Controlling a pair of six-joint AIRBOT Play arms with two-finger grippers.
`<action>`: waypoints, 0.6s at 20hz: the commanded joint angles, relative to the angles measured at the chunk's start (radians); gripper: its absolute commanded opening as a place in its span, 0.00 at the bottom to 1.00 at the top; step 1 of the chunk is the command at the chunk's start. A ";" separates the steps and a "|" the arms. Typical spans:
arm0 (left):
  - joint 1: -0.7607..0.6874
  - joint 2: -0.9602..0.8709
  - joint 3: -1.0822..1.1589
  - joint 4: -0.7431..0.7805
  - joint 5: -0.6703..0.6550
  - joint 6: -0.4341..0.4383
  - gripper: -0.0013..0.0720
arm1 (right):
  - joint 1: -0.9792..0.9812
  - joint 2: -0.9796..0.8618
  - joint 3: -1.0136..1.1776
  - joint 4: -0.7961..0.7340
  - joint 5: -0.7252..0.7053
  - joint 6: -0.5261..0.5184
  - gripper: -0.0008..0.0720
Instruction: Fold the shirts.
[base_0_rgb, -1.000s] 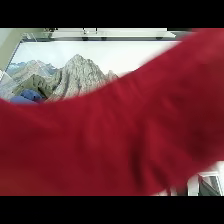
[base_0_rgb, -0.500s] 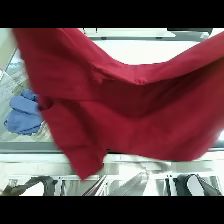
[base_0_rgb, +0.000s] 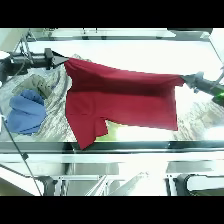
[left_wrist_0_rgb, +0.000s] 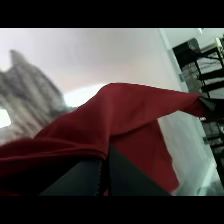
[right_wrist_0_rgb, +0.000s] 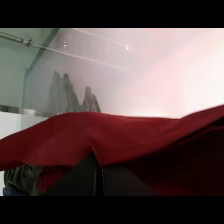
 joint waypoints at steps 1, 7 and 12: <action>0.013 -0.154 0.072 -0.004 0.034 -0.002 0.04 | 0.006 -0.264 0.121 0.124 0.053 -0.059 0.03; -0.012 -0.273 0.240 0.016 0.049 -0.027 0.04 | 0.008 -0.398 0.330 0.124 0.077 -0.006 0.03; -0.040 -0.278 0.235 0.187 0.075 -0.048 0.04 | 0.013 -0.397 0.345 -0.018 0.056 -0.023 0.03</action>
